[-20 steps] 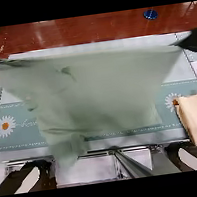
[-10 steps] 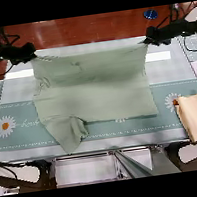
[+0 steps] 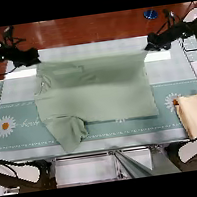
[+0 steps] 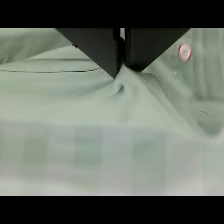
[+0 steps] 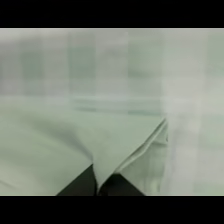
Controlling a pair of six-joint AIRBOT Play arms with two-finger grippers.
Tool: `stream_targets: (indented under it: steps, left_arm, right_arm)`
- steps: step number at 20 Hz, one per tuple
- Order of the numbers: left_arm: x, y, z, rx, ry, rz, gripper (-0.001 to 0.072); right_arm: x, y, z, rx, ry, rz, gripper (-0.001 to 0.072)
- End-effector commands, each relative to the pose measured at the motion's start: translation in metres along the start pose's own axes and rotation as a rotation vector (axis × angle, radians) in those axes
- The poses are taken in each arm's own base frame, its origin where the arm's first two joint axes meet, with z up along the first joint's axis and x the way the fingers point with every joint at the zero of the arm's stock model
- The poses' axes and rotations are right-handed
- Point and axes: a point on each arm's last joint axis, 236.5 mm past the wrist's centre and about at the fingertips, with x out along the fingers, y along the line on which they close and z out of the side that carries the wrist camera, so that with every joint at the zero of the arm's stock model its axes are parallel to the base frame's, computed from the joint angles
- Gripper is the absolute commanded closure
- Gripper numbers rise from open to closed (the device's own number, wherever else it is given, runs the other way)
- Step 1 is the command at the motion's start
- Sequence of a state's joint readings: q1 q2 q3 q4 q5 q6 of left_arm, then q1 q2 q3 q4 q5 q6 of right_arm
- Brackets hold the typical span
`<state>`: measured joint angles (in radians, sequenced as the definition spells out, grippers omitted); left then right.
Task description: Fold the shirts.
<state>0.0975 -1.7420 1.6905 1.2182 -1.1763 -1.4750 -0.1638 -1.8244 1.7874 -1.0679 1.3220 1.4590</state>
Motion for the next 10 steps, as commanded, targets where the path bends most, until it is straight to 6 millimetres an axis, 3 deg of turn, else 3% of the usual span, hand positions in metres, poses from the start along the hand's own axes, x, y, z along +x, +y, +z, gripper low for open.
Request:
stream_targets:
  steps: [1, 4, 7, 8, 9, 10]
  left_arm:
    - [0.011, 0.017, -0.063, 0.077, 0.226, 0.022, 0.0681]
    - [0.033, 0.023, -0.089, 0.05, 0.292, 0.012, 0.068]
    - [0.04, 0.021, -0.096, 0.017, 0.314, -0.002, 0.0651]
    - [0.039, 0.021, -0.099, 0.0, 0.325, -0.001, 0.0483]
    - [0.036, 0.02, -0.104, -0.005, 0.349, -0.004, 0.0245]
    - [0.031, 0.018, -0.111, -0.006, 0.385, -0.01, 0.0199]
  right_arm:
    - [-0.002, -0.03, -0.059, -0.014, 0.242, -0.092, 0.0695]
    - [0.018, -0.038, -0.086, 0.028, 0.314, -0.082, 0.0695]
    - [0.042, -0.042, -0.103, 0.07, 0.332, -0.081, 0.0691]
    - [0.047, -0.042, -0.11, 0.104, 0.349, -0.087, 0.0576]
    - [0.046, -0.04, -0.117, 0.119, 0.377, -0.087, 0.0323]
    - [0.041, -0.038, -0.124, 0.119, 0.411, -0.085, 0.0301]
